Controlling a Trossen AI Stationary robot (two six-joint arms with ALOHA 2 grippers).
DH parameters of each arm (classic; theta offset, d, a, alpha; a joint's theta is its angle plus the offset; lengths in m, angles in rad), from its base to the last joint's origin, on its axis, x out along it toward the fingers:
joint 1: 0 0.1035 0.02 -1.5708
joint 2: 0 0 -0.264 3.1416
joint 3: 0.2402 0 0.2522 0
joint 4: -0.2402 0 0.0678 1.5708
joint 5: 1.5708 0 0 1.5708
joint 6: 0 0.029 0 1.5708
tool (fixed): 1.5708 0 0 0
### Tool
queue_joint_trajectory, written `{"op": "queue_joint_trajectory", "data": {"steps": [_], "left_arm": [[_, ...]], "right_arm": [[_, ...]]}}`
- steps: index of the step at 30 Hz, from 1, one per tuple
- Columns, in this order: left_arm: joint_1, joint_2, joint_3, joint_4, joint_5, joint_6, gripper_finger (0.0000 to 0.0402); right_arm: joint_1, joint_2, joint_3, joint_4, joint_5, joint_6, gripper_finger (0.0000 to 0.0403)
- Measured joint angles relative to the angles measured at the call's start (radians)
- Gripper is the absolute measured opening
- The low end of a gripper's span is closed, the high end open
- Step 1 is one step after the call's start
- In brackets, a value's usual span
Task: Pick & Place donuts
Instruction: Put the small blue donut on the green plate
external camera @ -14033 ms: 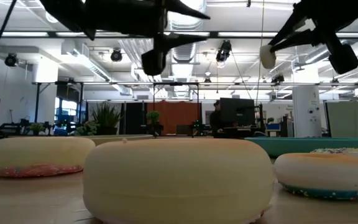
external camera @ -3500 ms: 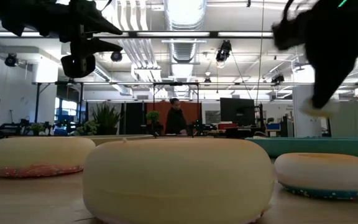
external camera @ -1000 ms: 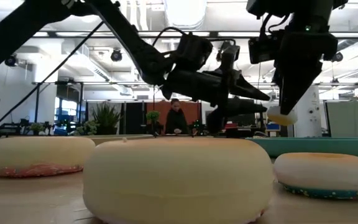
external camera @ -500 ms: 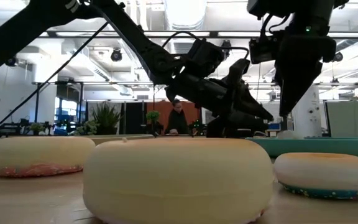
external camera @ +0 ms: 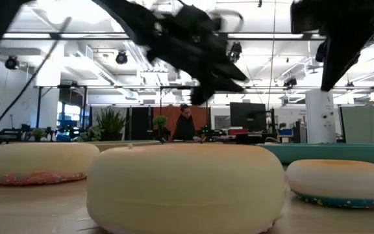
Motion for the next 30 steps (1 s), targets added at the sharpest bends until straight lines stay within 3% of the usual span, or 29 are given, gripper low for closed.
{"op": "queue_joint_trajectory", "data": {"steps": [5, 13, 21, 30], "left_arm": [[-0.037, -0.282, -0.266, 0.023, -0.045, 0.021, 0.0087], [-0.148, -0.609, -0.598, 0.129, -0.447, -0.145, 0.0087], [-0.22, -0.725, -0.727, 0.13, -0.494, -0.285, 0.0087], [-0.273, -0.746, -0.761, 0.127, -0.496, -0.306, 0.0087]], "right_arm": [[0.114, 0.102, 0.027, 0.169, -0.084, -0.085, 0.0178], [0.234, 0.4, 0.204, 0.223, -0.103, -0.366, 0.0178], [0.297, 0.659, 0.452, 0.221, -0.096, -0.48, 0.0166], [0.329, 0.849, 0.699, 0.087, 0.044, -0.355, 0.014]]}}
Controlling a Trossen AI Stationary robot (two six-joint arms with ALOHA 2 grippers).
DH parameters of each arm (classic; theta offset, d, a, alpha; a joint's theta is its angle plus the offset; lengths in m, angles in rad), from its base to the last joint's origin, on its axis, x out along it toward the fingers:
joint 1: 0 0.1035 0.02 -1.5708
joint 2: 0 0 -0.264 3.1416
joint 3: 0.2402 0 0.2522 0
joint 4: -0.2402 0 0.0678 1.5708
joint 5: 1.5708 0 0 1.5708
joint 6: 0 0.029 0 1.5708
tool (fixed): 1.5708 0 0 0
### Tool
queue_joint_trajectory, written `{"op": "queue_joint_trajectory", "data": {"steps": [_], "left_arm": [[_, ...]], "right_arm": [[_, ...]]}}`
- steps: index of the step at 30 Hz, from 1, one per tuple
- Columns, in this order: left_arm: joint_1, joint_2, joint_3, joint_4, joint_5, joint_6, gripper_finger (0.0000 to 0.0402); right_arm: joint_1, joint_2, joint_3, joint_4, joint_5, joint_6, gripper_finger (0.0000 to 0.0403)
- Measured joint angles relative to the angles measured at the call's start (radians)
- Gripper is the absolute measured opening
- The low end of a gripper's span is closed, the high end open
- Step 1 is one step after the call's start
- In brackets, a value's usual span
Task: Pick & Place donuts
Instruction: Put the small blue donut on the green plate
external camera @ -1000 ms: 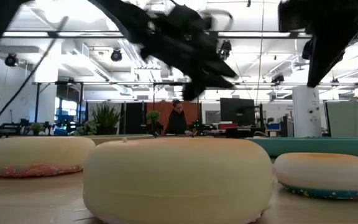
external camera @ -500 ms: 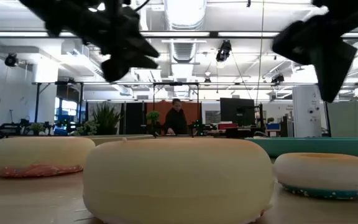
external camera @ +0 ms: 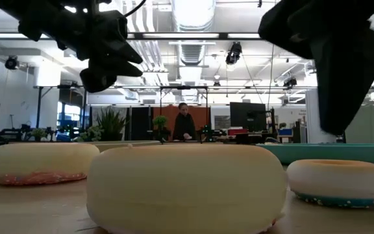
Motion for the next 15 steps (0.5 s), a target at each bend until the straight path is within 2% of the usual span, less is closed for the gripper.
{"op": "queue_joint_trajectory", "data": {"steps": [11, 15], "left_arm": [[-0.002, 0.001, 0.002, -0.001, 0.011, 0.014, 0.0087], [-0.002, 0.001, 0.001, -0.001, 0.013, 0.02, 0.0087]], "right_arm": [[0.002, 0.047, 0.004, -0.013, 0.009, 0.172, 0.0154], [0.0, 0.047, 0.001, -0.011, -0.016, 0.195, 0.0139]]}}
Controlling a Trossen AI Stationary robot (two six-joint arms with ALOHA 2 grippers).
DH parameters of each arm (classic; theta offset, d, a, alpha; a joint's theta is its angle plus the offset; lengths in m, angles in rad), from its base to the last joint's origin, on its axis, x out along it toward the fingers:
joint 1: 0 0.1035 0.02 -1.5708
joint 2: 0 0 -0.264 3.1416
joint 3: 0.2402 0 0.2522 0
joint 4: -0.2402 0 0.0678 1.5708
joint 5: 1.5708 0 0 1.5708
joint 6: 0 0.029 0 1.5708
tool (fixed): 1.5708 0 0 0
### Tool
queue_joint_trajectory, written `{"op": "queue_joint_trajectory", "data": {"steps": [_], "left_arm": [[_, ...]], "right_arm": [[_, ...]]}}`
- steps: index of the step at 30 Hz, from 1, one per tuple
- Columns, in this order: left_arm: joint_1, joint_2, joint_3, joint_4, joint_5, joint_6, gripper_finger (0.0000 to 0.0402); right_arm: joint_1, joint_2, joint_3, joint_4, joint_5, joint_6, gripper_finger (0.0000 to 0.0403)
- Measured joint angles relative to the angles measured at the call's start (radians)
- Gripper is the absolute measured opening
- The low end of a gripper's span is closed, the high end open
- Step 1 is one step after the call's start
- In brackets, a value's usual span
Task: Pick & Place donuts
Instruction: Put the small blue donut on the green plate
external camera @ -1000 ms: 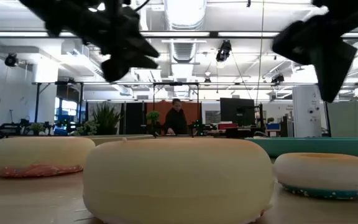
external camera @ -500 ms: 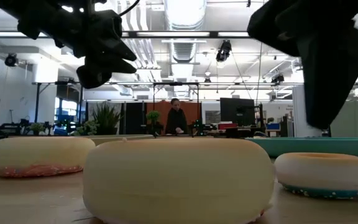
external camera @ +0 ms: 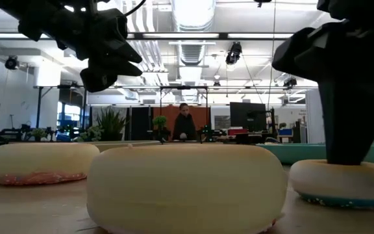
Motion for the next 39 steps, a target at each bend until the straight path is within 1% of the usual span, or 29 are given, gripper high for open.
{"op": "queue_joint_trajectory", "data": {"steps": [3, 6, 10, 12, 15, 18, 20, 21, 23, 25, 27, 28, 30, 32, 34, 36, 39], "left_arm": [[0.0, 0.0, 0.0, 0.0, 0.0, 0.004, 0.0087], [0.0, 0.0, 0.0, 0.0, 0.0, 0.015, 0.0087], [0.0, 0.0, 0.0, 0.0, 0.0, 0.015, 0.0087], [0.0, 0.0, 0.0, 0.001, 0.001, 0.016, 0.0087], [0.0, 0.001, -0.001, 0.011, 0.001, 0.016, 0.0087], [0.002, 0.006, -0.001, 0.059, -0.001, 0.017, 0.0087], [0.002, 0.016, -0.001, 0.106, -0.013, 0.023, 0.0087], [0.002, 0.02, -0.001, 0.133, -0.018, 0.031, 0.0087], [0.002, 0.035, -0.001, 0.185, -0.031, 0.053, 0.0087], [0.002, 0.049, -0.001, 0.22, -0.039, 0.08, 0.0087], [0.002, 0.07, -0.001, 0.266, -0.047, 0.114, 0.0087], [0.001, 0.082, -0.001, 0.286, -0.052, 0.134, 0.0087], [0.0, 0.106, -0.001, 0.334, -0.064, 0.177, 0.0087], [0.0, 0.139, 0.002, 0.403, -0.081, 0.219, 0.0087], [-0.001, 0.172, 0.021, 0.438, -0.113, 0.246, 0.0087], [-0.001, 0.208, 0.057, 0.442, -0.143, 0.246, 0.0087], [0.0, 0.259, 0.11, 0.439, -0.184, 0.228, 0.0091]], "right_arm": [[-0.003, 0.0, -0.001, 0.0, -0.004, 0.031, 0.0111], [-0.008, 0.0, -0.005, 0.004, -0.004, 0.05, 0.0072], [-0.022, -0.018, -0.018, -0.011, -0.007, 0.135, 0.0022], [-0.028, -0.049, -0.033, -0.019, -0.003, 0.189, 0.0013], [-0.029, -0.13, -0.08, -0.024, 0.021, 0.291, 0.0012], [-0.027, -0.24, -0.182, -0.025, 0.063, 0.493, 0.0011], [-0.026, -0.333, -0.279, 0.024, 0.125, 0.661, 0.0011], [-0.025, -0.39, -0.336, 0.077, 0.176, 0.75, 0.0011], [-0.024, -0.5, -0.457, 0.211, 0.316, 0.935, 0.0011], [-0.024, -0.587, -0.582, 0.388, 0.494, 1.087, 0.0011], [-0.026, -0.647, -0.684, 0.552, 0.678, 1.173, 0.0012], [-0.03, -0.671, -0.722, 0.612, 0.752, 1.201, 0.0012], [-0.049, -0.7, -0.771, 0.692, 0.853, 1.254, 0.0012], [-0.079, -0.706, -0.799, 0.723, 0.911, 1.3, 0.0013], [-0.117, -0.701, -0.801, 0.744, 0.94, 1.308, 0.0013], [-0.158, -0.696, -0.785, 0.752, 0.946, 1.275, 0.0013], [-0.207, -0.682, -0.747, 0.753, 0.946, 1.184, 0.0013]]}}
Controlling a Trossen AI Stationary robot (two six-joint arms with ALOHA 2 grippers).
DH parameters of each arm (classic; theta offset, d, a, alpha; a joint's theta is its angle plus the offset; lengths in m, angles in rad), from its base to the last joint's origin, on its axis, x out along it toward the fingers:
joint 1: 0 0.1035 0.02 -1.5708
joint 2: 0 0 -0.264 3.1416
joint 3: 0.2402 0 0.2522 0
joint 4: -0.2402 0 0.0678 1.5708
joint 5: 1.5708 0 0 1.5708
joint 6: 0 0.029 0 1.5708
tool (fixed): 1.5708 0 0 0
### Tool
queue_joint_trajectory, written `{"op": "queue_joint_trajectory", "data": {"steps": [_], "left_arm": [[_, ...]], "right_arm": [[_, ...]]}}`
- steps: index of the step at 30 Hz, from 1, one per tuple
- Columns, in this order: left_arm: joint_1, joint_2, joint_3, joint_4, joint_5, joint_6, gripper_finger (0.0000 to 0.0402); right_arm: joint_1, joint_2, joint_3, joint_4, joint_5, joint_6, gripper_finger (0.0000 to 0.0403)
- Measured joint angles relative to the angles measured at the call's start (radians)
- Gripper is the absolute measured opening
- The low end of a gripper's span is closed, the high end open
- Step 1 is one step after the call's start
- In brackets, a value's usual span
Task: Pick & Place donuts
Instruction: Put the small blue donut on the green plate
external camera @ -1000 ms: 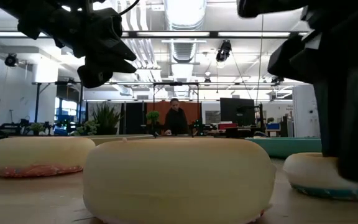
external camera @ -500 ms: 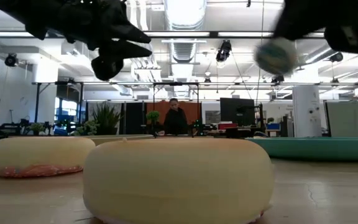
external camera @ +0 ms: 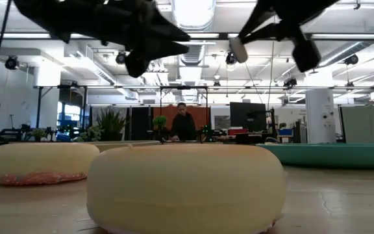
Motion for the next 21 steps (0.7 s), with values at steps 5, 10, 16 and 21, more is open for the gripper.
{"op": "queue_joint_trajectory", "data": {"steps": [5, 10, 16, 21], "left_arm": [[0.002, 0.053, 0.061, -0.009, -0.071, 0.024, 0.0132], [0.002, 0.101, 0.13, -0.047, -0.143, 0.134, 0.0188], [0.001, 0.182, 0.224, -0.056, -0.144, 0.216, 0.0212], [0.002, 0.234, 0.286, -0.059, -0.102, 0.219, 0.0213]], "right_arm": [[-0.03, 0.001, 0.038, 0.0, 0.001, -0.078, 0.0013], [-0.03, 0.002, 0.043, -0.003, 0.004, -0.074, 0.0013], [-0.041, 0.005, 0.034, -0.007, 0.059, -0.026, 0.0013], [-0.041, 0.005, 0.033, -0.008, 0.062, -0.026, 0.0013]]}}
